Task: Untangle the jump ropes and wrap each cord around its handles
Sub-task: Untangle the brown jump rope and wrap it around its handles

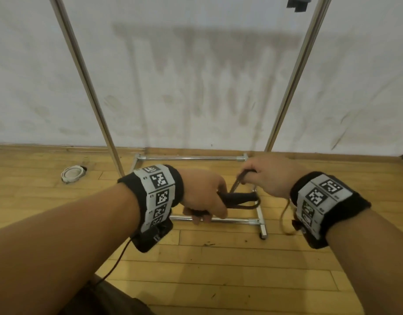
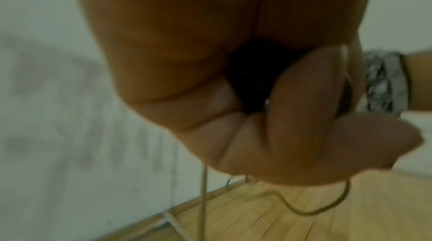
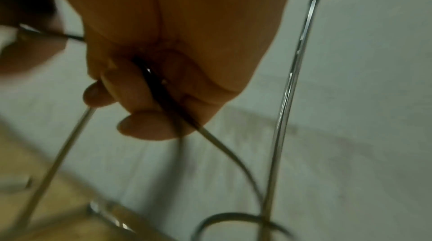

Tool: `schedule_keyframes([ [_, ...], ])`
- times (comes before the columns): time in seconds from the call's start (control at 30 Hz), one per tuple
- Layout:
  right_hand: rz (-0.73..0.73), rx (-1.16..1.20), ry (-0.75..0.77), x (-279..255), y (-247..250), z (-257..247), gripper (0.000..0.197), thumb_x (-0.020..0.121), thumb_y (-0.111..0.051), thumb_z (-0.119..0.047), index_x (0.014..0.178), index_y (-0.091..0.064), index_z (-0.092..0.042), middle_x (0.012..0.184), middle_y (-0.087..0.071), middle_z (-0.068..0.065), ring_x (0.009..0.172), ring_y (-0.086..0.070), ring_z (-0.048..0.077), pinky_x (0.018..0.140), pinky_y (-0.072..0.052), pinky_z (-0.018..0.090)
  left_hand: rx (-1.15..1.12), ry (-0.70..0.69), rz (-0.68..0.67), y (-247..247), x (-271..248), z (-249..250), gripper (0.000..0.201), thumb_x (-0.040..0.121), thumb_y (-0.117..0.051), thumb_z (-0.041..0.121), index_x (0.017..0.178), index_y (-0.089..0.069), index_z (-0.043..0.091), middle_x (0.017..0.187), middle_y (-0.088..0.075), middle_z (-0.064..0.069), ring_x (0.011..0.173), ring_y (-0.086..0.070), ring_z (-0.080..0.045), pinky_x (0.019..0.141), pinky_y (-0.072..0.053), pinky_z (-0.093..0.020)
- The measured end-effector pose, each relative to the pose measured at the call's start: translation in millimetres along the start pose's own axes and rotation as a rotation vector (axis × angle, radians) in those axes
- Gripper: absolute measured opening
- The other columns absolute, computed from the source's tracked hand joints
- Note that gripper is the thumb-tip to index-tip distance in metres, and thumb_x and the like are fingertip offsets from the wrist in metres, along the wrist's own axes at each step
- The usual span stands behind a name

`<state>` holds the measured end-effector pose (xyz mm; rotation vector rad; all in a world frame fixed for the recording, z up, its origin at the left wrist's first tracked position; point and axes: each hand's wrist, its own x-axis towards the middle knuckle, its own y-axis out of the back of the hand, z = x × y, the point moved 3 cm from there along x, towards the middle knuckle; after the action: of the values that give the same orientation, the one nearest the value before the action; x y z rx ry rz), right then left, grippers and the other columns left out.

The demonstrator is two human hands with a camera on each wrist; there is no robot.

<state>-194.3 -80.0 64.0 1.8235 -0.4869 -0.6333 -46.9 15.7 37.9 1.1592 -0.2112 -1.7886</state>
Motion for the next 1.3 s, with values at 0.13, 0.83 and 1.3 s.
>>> schedule_keyframes([
  [0.13,0.061,-0.179,0.065,-8.5,13.4,-37.8,0.023,0.101,-0.054,-0.038,0.093,-0.07,-0.023,0.082,-0.063,-0.005,0.073,-0.057,0.012,0.066,-0.051,0.03,0.111,0.106,0.112,-0.3,14.8,-5.2,0.025,0.097,-0.069,0.024,0.121,-0.062,0.024,0.068,-0.075,0.001,0.05,-0.068,-0.013,0.043,-0.049,-0.022],
  [0.83,0.054,0.375,-0.045,0.1,-31.2,6.3,0.025,0.107,-0.047,-0.036,0.094,-0.064,-0.022,0.071,-0.062,-0.006,0.062,-0.057,0.005,0.065,-0.05,0.029,-0.684,-0.389,0.048,38.1,-16.3,-7.0,0.024,0.097,-0.069,0.037,0.098,-0.068,0.013,0.07,-0.065,-0.01,0.048,-0.056,-0.02,0.036,-0.04,-0.022],
  [1.3,0.28,-0.138,0.036,-4.0,-1.5,-47.3,0.028,0.106,-0.043,-0.04,0.09,-0.059,-0.024,0.071,-0.057,-0.006,0.063,-0.053,0.011,0.053,-0.039,0.029,-0.352,0.004,0.604,42.8,14.2,-34.1,0.015,0.104,-0.06,0.023,0.119,-0.062,0.023,0.095,-0.074,-0.007,0.065,-0.075,-0.018,0.052,-0.056,-0.028],
])
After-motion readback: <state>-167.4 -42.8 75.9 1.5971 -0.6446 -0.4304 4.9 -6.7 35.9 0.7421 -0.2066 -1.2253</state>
